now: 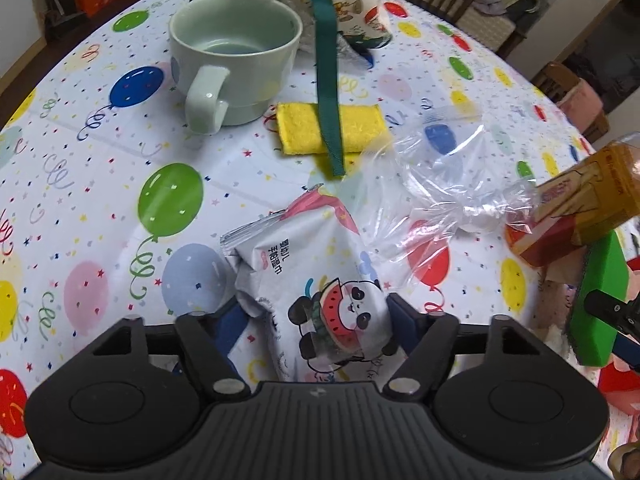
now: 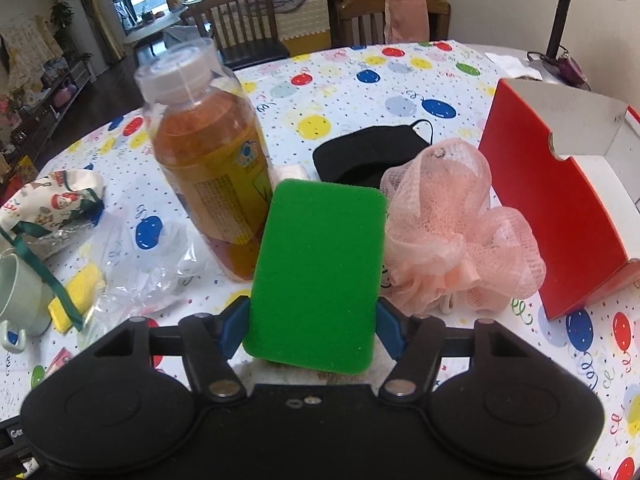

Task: Organize soft objects
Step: 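Grasp the green sponge with the right tool while the left tool grasps the panda snack bag, then carry the sponge with the right tool while the left tool carries the bag into the box, then open both tools to release the sponge and bag inside the box, then withdraw both tools from the box toward the pink puff and white towel, then grasp the pink mesh bath puff with the right tool while the left tool grasps the white towel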

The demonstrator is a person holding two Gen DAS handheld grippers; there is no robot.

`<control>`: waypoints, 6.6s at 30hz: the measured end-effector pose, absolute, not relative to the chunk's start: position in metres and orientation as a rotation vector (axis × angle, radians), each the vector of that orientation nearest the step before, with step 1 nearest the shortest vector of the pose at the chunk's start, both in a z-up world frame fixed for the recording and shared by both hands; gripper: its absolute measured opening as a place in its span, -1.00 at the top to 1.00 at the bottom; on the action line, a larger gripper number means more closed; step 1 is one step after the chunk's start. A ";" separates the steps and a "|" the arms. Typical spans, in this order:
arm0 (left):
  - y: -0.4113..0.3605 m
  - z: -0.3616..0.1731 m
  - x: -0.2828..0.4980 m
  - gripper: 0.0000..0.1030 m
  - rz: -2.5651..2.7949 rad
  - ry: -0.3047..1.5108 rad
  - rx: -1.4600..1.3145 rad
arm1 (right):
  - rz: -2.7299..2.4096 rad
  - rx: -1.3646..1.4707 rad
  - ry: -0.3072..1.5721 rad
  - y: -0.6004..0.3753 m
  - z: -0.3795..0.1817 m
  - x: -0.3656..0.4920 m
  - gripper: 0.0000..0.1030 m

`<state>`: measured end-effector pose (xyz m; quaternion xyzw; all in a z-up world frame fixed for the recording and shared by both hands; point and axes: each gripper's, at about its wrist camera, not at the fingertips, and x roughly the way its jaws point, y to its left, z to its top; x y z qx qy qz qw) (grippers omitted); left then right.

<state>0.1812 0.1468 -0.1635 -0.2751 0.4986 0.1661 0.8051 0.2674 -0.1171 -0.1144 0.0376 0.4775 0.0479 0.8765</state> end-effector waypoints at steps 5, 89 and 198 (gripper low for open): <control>0.152 -0.161 0.175 -0.18 0.332 1.049 -0.607 | 0.128 0.096 0.992 -0.122 -0.106 0.258 -0.24; -0.338 -0.108 0.436 -0.12 -0.324 1.154 0.034 | 0.227 -0.070 1.067 -0.484 -0.090 0.353 -0.27; 0.038 -0.053 0.160 -0.83 -0.050 0.683 -0.113 | 0.454 0.005 0.758 -0.247 -0.033 0.226 -1.00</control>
